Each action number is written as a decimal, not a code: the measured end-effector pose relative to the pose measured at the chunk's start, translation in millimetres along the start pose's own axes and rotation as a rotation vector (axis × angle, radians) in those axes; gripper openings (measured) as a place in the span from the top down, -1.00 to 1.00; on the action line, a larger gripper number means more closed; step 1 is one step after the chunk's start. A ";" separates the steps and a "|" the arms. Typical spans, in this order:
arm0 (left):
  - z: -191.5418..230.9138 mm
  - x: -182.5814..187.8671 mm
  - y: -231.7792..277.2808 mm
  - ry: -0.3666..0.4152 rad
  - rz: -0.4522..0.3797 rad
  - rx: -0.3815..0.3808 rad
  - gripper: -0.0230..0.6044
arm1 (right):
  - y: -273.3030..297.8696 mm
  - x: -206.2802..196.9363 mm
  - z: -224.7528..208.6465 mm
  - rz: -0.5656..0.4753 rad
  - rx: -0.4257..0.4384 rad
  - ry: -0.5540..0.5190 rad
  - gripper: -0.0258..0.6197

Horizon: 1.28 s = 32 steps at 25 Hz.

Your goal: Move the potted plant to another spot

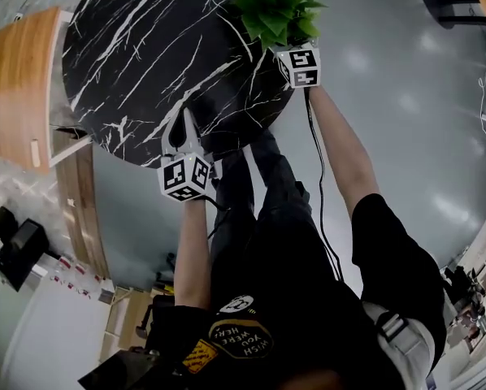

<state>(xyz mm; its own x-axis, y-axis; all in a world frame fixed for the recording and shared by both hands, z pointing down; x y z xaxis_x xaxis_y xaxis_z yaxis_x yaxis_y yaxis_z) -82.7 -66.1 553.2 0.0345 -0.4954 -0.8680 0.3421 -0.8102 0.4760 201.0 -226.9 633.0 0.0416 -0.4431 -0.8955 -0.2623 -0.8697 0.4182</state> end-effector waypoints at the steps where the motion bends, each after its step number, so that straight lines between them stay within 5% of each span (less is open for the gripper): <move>1: 0.0 0.5 0.5 0.010 0.005 -0.004 0.91 | -0.6 0.2 1.0 -0.003 0.013 0.001 -0.57; 8: 0.6 0.7 4.9 0.031 0.016 -0.030 0.91 | -10.2 -2.8 7.2 -0.020 0.060 0.059 -0.58; 14: -8.3 4.4 6.5 0.034 0.018 -0.057 0.91 | -50.8 -19.6 1.9 -0.001 -0.021 0.111 -0.55; 21: -88.6 89.6 -36.6 0.145 -0.099 -0.181 0.91 | -198.8 54.1 77.1 -0.051 -0.112 0.128 0.91; 26: -150.8 158.1 -56.5 0.206 -0.170 -0.279 0.91 | -244.2 119.2 111.9 -0.059 -0.082 0.143 0.92; 32: -180.0 199.2 -82.3 0.259 -0.250 -0.319 0.91 | -276.7 167.2 133.2 -0.134 -0.057 0.125 0.92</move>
<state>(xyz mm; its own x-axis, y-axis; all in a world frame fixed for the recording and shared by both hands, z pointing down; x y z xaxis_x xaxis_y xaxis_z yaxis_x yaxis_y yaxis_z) 65.0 -41.7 315.6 0.1334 -0.1708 -0.9762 0.6396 -0.7376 0.2165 152.1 -31.4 347.2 0.1932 -0.3435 -0.9191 -0.1917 -0.9319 0.3080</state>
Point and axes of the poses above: the fingertips, and each gripper's own axes: y forward along the fingers, z to its left, x out of its top, the point moved 2 cm from there along -y, backward along the fingers, and after that the axes turned 11 degrees about y, right-handed, at the moved point
